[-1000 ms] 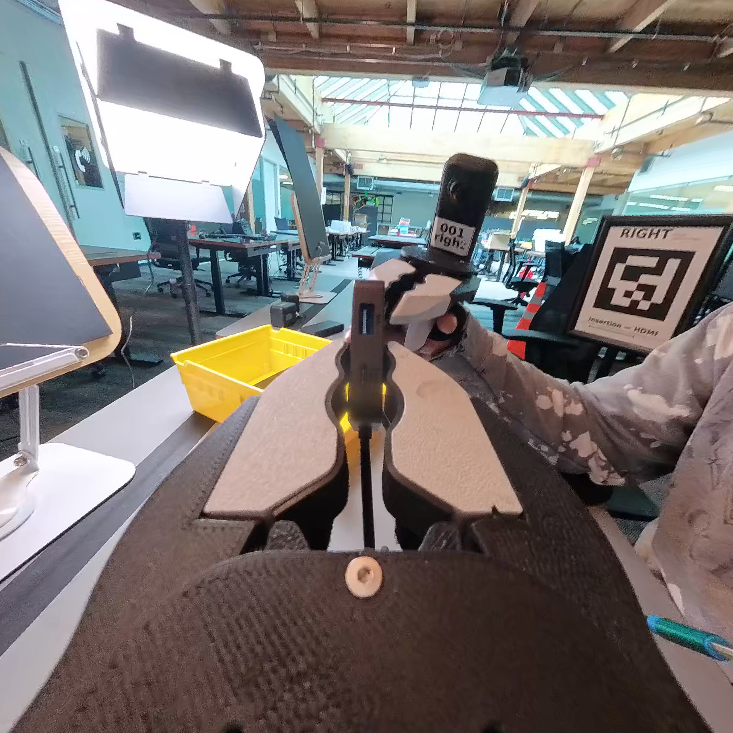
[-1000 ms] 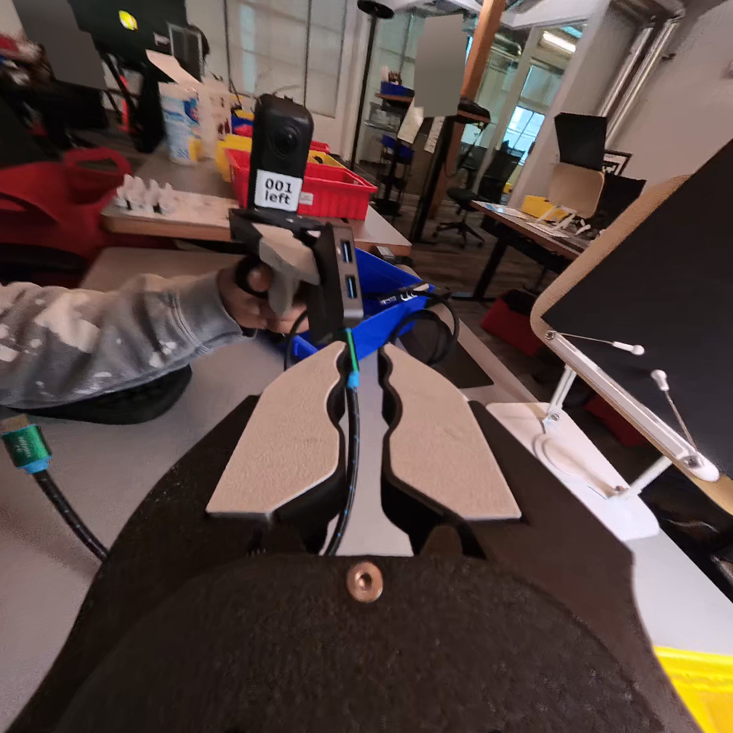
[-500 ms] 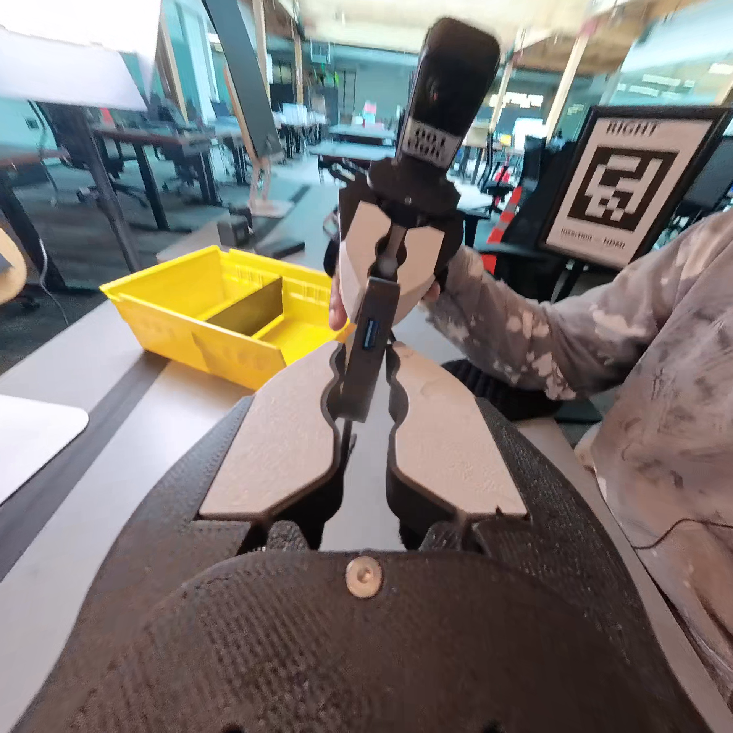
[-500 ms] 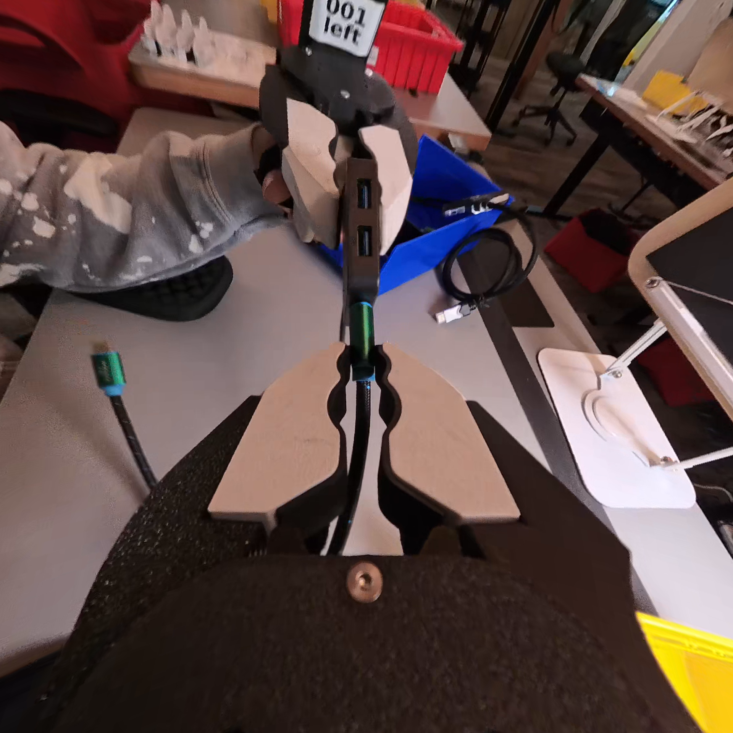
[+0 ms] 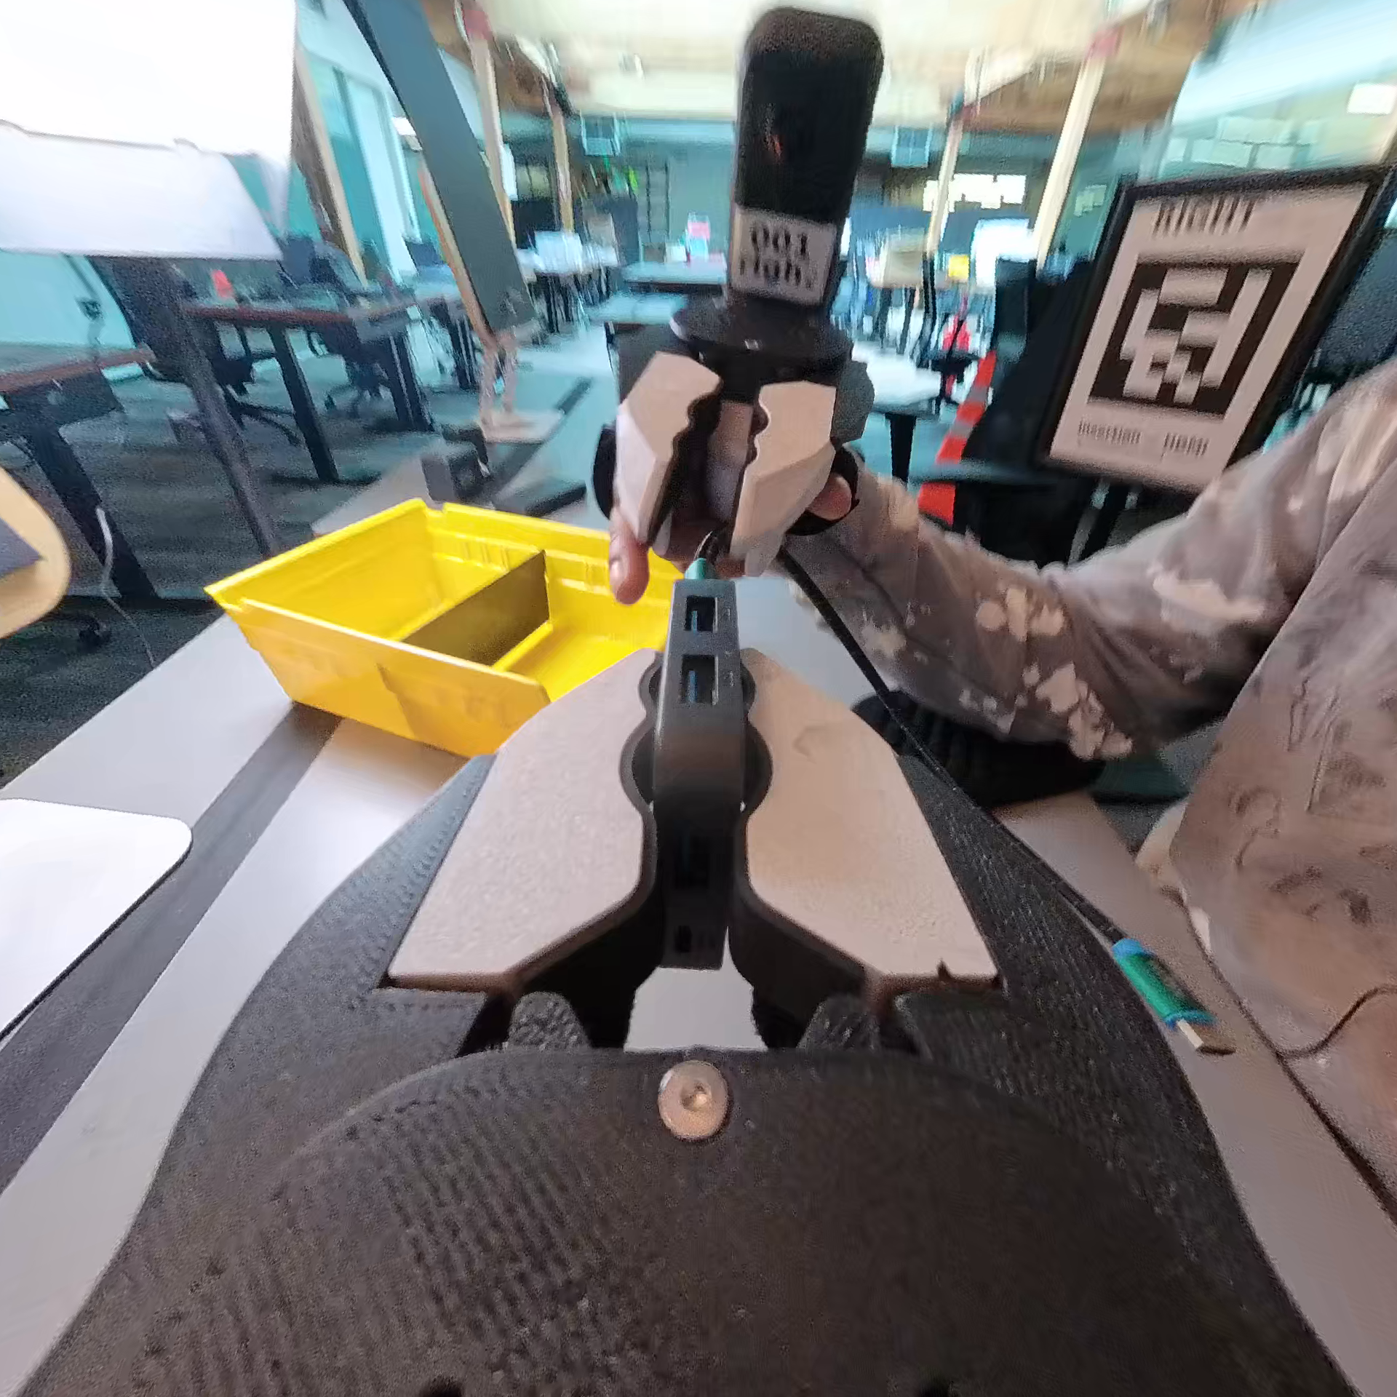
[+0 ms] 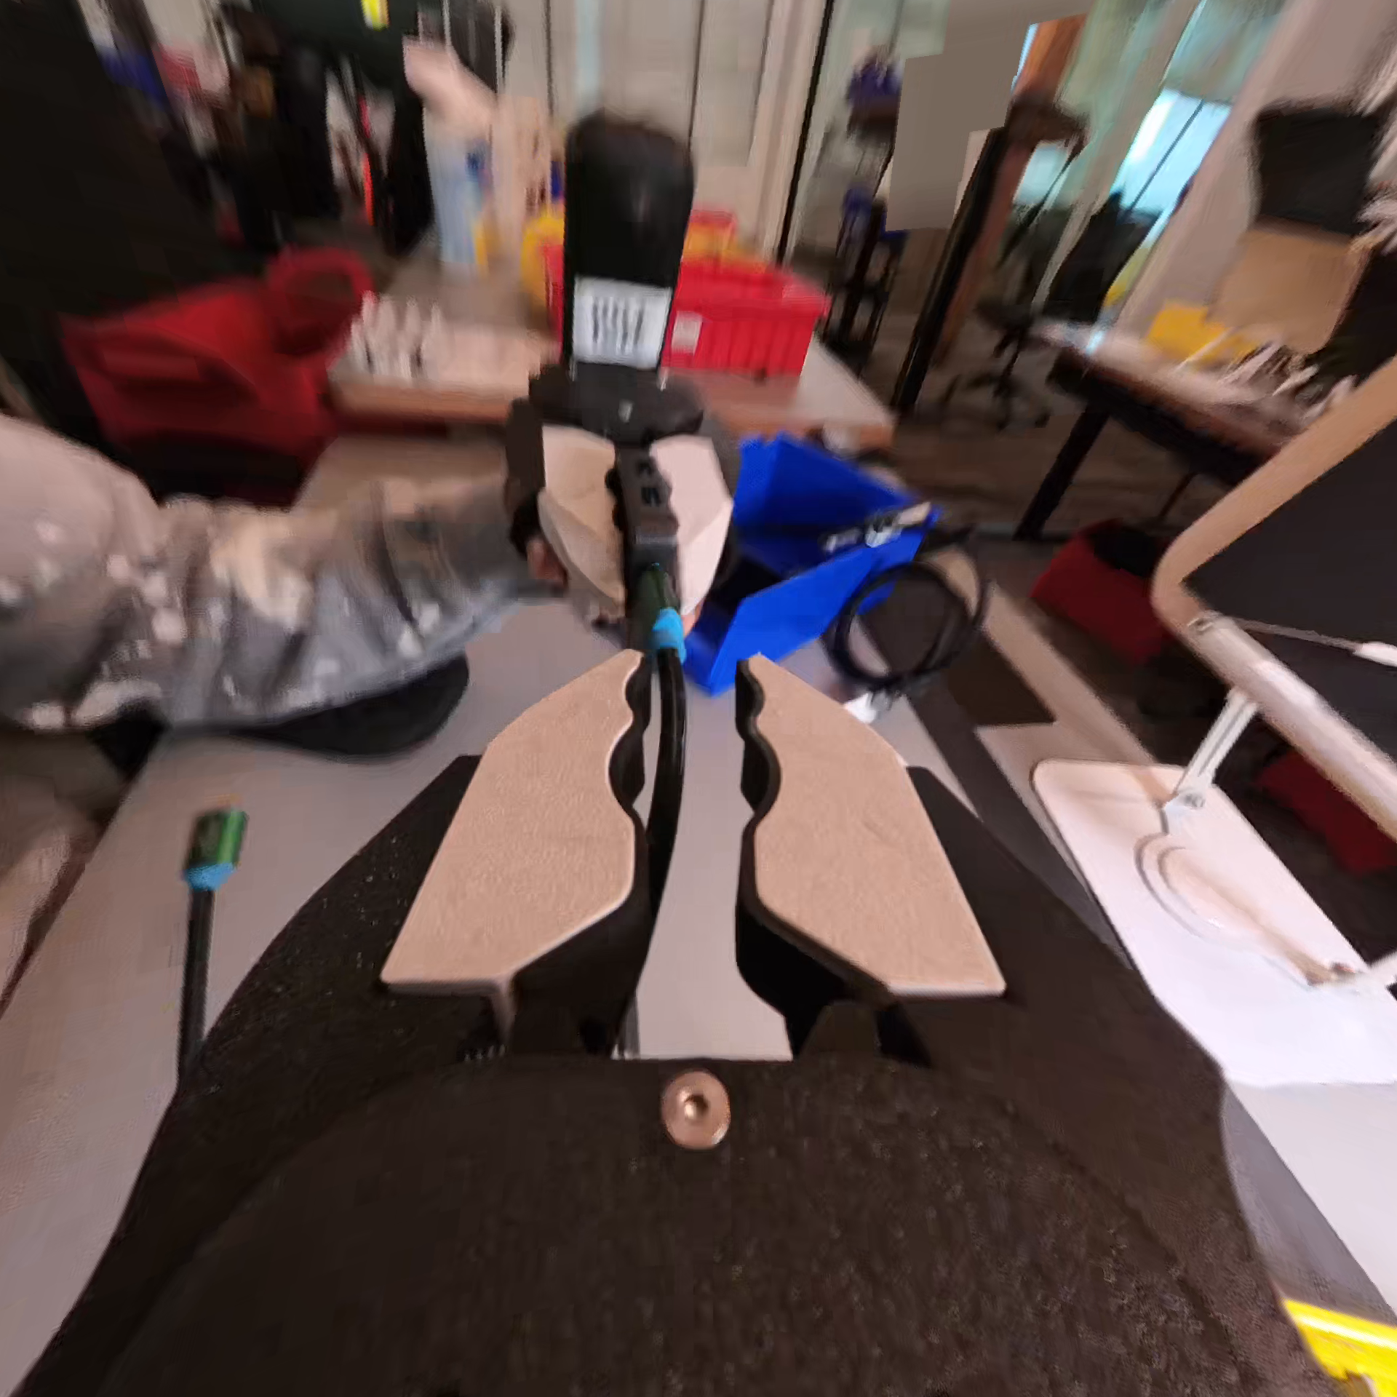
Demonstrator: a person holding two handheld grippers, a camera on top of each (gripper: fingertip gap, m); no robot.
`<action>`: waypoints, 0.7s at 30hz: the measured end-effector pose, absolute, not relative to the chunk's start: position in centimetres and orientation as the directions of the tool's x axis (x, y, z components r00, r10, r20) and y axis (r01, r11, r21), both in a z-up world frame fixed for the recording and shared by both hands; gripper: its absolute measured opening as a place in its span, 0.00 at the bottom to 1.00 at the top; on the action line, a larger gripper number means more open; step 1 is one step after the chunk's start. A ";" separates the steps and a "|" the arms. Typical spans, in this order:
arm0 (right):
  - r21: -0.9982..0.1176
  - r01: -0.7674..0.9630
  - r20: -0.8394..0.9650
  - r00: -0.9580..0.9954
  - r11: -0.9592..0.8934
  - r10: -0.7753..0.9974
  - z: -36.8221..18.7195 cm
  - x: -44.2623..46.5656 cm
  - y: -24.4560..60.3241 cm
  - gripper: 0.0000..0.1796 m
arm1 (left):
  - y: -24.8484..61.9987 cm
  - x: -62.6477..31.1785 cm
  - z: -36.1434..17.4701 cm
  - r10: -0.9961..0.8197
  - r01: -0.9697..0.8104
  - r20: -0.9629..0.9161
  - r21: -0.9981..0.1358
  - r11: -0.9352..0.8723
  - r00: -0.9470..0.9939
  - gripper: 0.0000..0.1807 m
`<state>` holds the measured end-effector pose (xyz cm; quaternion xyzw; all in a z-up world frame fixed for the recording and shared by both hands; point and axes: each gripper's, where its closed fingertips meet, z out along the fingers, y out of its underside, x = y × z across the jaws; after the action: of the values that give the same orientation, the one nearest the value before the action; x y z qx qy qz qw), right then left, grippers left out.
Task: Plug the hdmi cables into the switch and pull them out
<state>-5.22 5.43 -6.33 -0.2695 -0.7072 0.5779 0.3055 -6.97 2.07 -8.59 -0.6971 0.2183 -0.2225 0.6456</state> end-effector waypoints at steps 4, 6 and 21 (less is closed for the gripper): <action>-0.959 -0.145 -0.090 -0.658 -0.244 0.747 -0.9 -3.9 10.3 0.11 | 0.7 -10.2 -5.2 -0.576 0.239 0.165 -0.970 0.053 0.800 0.08; -0.898 -0.184 -0.191 -0.654 -0.399 0.732 -0.4 -4.0 12.9 0.09 | 0.1 -11.0 -4.2 -0.588 0.318 0.203 -0.943 0.098 0.783 0.08; -0.980 -0.002 -0.126 -0.771 -0.200 0.625 -5.0 -6.8 3.8 0.14 | 3.3 -8.1 -5.0 -0.620 0.451 0.333 -0.892 0.038 0.711 0.08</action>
<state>-6.78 3.76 -4.98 -0.2616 -0.5946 0.7292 0.2150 -8.09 3.30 -4.97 -0.5846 0.0724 -0.3735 0.7166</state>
